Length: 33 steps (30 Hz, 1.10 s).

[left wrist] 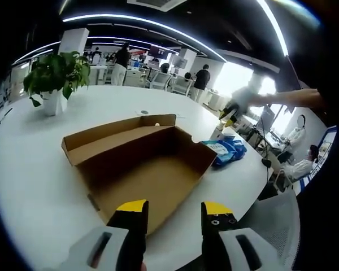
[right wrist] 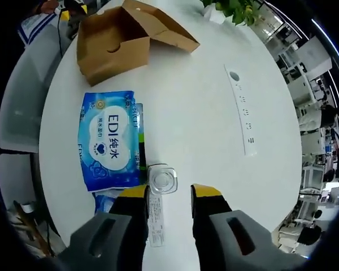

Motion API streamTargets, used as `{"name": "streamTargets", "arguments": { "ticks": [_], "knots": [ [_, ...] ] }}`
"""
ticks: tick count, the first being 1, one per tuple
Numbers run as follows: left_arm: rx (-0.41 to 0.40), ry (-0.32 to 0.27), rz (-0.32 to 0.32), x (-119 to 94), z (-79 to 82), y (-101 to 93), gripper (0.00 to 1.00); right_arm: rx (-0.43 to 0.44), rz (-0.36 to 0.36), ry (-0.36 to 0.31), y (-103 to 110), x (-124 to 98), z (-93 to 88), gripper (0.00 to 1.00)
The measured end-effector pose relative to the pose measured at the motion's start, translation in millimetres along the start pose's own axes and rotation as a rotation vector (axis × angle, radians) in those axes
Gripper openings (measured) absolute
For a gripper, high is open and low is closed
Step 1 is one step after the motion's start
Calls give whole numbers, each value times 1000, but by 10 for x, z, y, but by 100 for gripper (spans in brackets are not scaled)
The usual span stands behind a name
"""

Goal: Operate the shoe box by opening the lid, removing the specified soft item, and placing it in the target area until the item is outside and the box remains undamaged.

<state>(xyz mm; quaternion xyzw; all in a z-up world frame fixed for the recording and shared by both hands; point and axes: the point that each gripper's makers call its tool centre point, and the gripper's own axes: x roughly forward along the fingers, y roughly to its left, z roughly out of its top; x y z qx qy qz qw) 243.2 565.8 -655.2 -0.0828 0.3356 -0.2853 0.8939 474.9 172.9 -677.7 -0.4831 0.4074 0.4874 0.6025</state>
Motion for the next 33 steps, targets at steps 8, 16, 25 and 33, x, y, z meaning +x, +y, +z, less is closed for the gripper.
{"name": "streamTargets", "arguments": {
  "ticks": [8,16,25,33],
  "knots": [
    [13,-16,-12,1,64,-22,38,69,-66,-13,-60,-179,-98,27],
    [2,-33,-10,-78,42,-2,37,129,-95,-29,12,-313,-145,28],
    [-22,-66,31,-136,94,128,37,300,-157,-126,48,-465,-115,29],
    [-54,-91,67,-159,108,252,37,481,-192,-225,104,-540,-198,29]
  ]
}}
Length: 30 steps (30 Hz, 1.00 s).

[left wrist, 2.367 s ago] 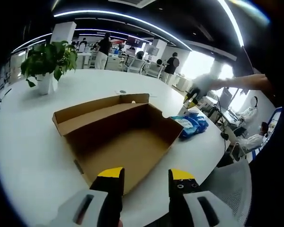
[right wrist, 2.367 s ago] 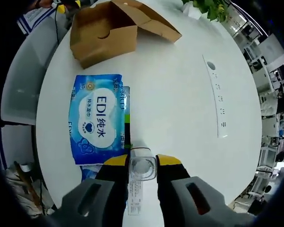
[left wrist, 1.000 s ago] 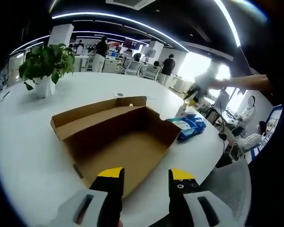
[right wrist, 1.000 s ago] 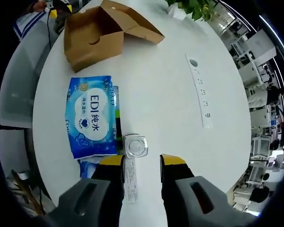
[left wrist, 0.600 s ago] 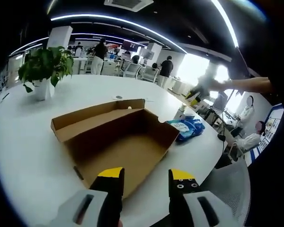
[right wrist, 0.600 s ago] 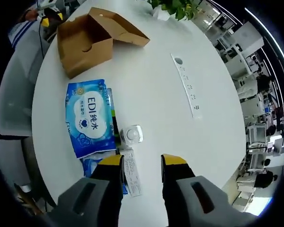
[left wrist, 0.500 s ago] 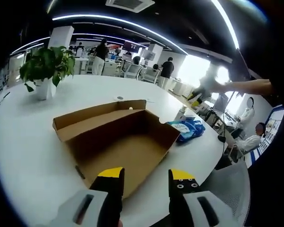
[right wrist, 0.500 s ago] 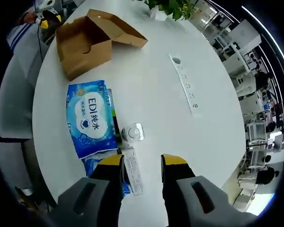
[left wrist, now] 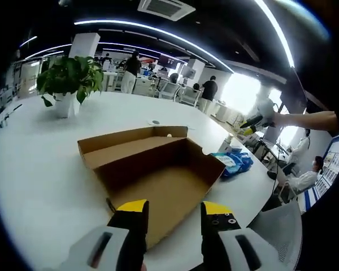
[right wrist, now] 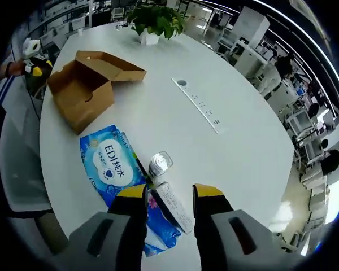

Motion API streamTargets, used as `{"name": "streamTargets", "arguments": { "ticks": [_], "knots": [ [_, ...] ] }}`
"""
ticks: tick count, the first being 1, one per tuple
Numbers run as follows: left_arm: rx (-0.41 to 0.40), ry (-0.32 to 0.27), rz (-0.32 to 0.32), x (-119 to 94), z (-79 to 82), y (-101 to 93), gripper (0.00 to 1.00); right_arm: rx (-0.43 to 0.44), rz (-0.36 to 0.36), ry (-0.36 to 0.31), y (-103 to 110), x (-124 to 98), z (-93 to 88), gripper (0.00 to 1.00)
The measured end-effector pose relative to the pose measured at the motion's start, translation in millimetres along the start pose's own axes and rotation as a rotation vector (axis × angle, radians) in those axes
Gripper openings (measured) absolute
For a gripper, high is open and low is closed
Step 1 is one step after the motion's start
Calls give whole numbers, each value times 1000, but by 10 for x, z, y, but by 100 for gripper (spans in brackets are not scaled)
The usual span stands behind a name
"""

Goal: Operate the shoe box by opening the lid, removing the specified soft item, and placing it in the target area until the item is outside and the box remains undamaged.

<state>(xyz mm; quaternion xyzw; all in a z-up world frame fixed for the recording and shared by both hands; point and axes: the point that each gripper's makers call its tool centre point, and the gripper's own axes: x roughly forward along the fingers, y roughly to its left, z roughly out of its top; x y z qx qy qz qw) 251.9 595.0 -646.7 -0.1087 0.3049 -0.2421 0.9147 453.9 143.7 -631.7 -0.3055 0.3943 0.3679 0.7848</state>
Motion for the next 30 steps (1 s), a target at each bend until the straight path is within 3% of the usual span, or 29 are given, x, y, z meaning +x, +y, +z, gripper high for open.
{"name": "streamTargets", "arguments": {
  "ticks": [6,13,17,20,30],
  "knots": [
    [-17,-13,54,6,4,140,37,47,-42,-46,42,-108,-44,30],
    [-63,-45,122,0,20,322,37,159,-61,-137,178,-234,-54,30],
    [-131,-72,214,-1,-7,549,36,210,-63,-174,296,-245,-64,30],
    [-183,-80,250,12,-62,667,36,226,-57,-191,413,-237,-70,31],
    [-212,-42,297,92,-215,736,35,280,-6,-250,825,-227,-11,34]
  ]
}}
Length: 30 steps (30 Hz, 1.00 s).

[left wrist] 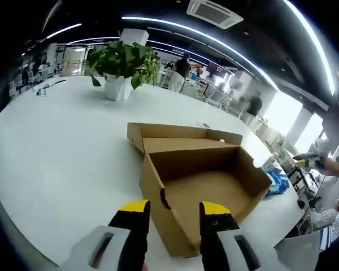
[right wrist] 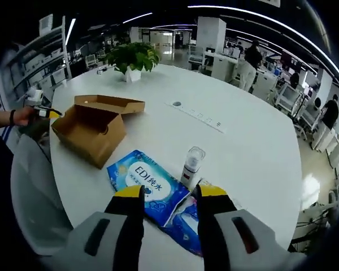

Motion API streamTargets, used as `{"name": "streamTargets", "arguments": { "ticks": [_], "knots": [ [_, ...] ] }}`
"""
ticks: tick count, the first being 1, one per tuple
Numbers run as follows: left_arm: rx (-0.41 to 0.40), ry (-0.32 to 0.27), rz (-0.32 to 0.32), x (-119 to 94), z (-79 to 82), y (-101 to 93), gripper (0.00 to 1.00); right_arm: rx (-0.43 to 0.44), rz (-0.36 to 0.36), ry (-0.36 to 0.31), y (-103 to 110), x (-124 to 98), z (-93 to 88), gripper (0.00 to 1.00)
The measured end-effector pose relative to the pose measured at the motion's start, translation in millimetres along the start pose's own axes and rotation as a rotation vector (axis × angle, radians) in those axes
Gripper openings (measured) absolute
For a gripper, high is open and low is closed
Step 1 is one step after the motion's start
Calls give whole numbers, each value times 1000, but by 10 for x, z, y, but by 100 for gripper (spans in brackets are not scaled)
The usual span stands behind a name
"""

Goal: Operate the shoe box by opening the lid, removing the specified soft item, and placing it in the target area until the item is outside and the box remains undamaged.

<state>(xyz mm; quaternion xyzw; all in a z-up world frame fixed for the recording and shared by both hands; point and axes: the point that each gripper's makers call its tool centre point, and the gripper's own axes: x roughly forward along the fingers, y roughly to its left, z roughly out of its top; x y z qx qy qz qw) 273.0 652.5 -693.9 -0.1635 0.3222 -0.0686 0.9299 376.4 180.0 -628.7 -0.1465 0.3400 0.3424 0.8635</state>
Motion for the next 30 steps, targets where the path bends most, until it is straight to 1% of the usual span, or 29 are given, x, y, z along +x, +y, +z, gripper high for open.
{"name": "streamTargets", "arguments": {
  "ticks": [4,7,9,13,14,16,18,20,25,27,30],
  "knots": [
    [-4,16,8,42,-53,-9,34,18,14,-14,111,-4,-36,34],
    [-7,28,15,74,-88,-20,34,64,29,-37,204,-29,-72,35],
    [-11,33,9,96,-107,-44,34,78,42,-34,267,-50,-126,37],
    [-5,50,6,135,-161,-64,33,88,45,-35,349,-99,-204,37],
    [-7,52,6,141,-169,-66,33,91,45,-37,354,-104,-207,37],
    [-7,56,5,153,-177,-70,33,126,52,-62,402,-136,-196,38],
    [2,61,9,158,-182,-57,33,138,43,-73,431,-154,-197,37],
    [-1,65,9,166,-186,-47,33,143,38,-79,460,-154,-202,37],
    [25,87,16,203,-209,-26,32,151,46,-97,561,-141,-167,37],
    [45,101,18,216,-228,7,29,144,53,-96,608,-129,-162,37],
    [48,108,-2,217,-228,17,29,146,64,-99,669,-121,-159,37]
  ]
}}
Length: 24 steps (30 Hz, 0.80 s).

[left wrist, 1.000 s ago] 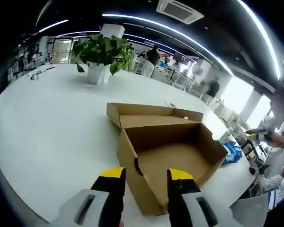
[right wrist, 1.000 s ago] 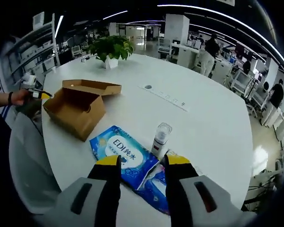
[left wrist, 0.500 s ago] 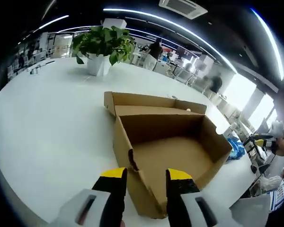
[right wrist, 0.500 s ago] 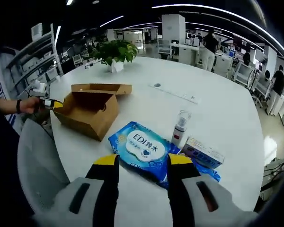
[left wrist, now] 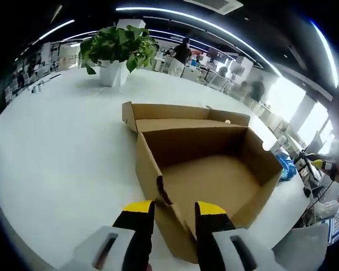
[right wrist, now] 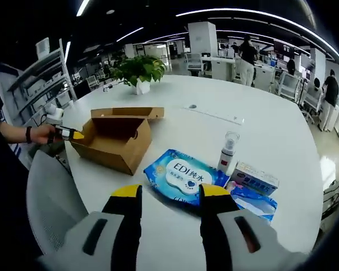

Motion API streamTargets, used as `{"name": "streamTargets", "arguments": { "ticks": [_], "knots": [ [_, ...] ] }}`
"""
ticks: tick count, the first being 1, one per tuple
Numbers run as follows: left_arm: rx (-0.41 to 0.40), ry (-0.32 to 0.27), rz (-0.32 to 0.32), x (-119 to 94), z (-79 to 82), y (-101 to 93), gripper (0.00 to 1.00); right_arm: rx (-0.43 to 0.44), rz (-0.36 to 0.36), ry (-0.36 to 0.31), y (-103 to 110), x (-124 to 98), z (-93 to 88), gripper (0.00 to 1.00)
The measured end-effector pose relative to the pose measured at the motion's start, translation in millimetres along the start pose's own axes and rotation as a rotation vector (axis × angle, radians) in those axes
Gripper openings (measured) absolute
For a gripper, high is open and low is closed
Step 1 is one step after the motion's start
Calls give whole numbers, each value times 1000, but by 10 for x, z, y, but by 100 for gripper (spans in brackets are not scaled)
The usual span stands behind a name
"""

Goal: Operate the shoe box by opening the lid, removing the specified soft item, and placing it in the target area until the item is outside and the box remains undamaged.

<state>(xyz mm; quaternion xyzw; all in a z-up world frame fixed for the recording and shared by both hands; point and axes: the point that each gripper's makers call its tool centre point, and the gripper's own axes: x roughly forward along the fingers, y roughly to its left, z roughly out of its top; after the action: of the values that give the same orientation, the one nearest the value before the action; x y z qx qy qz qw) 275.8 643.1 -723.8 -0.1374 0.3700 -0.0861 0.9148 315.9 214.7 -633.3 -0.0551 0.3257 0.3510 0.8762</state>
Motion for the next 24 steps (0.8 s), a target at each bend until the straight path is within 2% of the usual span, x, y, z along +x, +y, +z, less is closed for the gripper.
{"name": "streamTargets", "arguments": {
  "ticks": [6,13,18,24],
  "knots": [
    [50,26,-26,-7,-6,10,28,11,26,-7,150,32,-17,38],
    [65,42,-32,-21,-13,33,26,15,40,-8,216,109,-42,38],
    [81,52,-34,-24,-28,22,25,2,65,15,338,201,-113,38],
    [76,54,-40,-41,-47,13,22,5,88,21,449,316,-110,37]
  ]
}}
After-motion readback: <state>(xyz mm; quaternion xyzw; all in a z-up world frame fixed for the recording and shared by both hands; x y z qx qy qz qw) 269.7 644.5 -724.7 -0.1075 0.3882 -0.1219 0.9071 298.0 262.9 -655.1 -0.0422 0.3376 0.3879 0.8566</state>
